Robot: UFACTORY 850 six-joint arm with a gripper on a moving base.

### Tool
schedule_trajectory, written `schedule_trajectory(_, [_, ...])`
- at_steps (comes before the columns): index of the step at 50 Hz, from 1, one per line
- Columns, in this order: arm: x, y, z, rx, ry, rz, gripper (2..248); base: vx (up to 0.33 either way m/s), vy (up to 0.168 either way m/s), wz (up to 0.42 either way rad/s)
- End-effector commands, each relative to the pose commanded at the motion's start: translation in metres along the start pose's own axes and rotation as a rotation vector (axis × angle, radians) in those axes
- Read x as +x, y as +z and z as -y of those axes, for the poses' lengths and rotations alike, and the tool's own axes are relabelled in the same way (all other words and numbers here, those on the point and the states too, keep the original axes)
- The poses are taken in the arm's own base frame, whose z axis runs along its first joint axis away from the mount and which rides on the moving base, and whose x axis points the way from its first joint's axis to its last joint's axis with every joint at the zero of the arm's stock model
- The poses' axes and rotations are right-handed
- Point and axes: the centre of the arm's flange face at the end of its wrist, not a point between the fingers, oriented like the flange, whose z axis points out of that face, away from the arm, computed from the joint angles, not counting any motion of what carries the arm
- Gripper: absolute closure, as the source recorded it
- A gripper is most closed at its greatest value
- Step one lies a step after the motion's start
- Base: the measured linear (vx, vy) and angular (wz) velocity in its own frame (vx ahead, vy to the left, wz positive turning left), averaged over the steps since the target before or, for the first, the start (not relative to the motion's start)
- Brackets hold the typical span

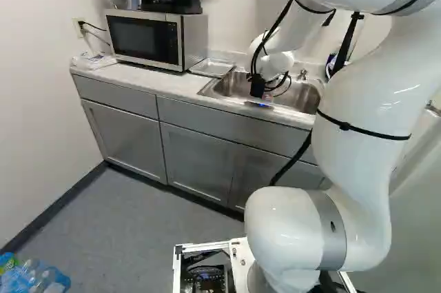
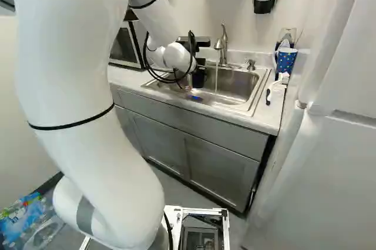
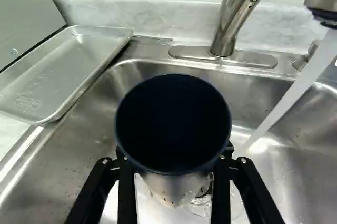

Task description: Rinse the cup and place it in the tray

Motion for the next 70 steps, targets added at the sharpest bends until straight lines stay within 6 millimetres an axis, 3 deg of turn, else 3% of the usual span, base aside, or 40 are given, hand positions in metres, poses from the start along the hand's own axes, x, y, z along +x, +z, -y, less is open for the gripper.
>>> schedule_trajectory(19, [-0.009,0.011,-0.001,-0.002,0.0,-0.059,125,0.0,0.0,0.0])
schedule_trajectory(50, [-0.007,0.011,-0.002,-0.003,0.0,-0.082,125,0.0,0.0,0.0])
schedule_trajectory(70, [-0.013,0.0,-0.02,-0.033,0.017,-0.079,125,0.0,0.0,0.0])
